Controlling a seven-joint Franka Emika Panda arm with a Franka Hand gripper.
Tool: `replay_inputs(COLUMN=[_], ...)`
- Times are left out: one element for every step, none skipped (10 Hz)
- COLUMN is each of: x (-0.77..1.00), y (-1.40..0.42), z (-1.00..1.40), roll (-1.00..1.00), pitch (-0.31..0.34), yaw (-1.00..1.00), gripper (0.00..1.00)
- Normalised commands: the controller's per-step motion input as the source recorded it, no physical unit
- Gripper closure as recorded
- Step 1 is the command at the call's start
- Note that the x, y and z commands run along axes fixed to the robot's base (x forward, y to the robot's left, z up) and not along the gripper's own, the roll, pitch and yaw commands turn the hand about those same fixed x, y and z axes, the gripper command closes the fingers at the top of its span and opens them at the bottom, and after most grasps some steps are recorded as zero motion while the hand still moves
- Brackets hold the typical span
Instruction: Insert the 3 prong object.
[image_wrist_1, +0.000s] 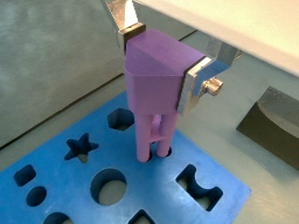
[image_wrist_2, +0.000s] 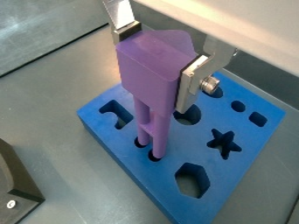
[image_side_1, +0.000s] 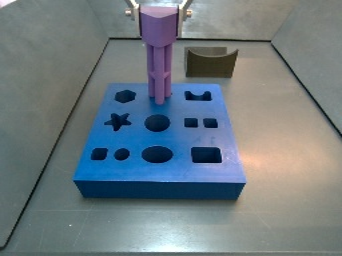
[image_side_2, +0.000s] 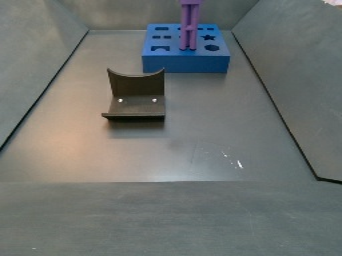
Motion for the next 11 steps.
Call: replay_inputs(x=[0.00,0.00,0.00,0.00,0.00,0.00,0.00,0.00,0.00,0.13,0.00], y=[0.15,0.21,0.16,0.07,0.00,0.00,-0.11,-0.20,-0.24,-0.23,0.00], z=[-0.27,-0.29,-0.32,-0.43,-0.53,-0.53,-0.57,-0.56,-0.43,-0.17,0.00], roll=[0.00,0.00,0.00,0.00,-0.04,-0.07,-0.07,-0.10,-0.07,0.00,-0.01], pitch=[0.000,0.009,0.000,0.000,-0.021,-0.040,-0.057,-0.070,-0.053,0.000,-0.019], yaw=[-0.05,-0.04,-0.04,-0.07,-0.08,-0.07,-0.04,-0.05,-0.07,0.00,0.00], gripper=[1.00,1.00,1.00,1.00,1.00,1.00,1.00,1.00,1.00,1.00,1.00])
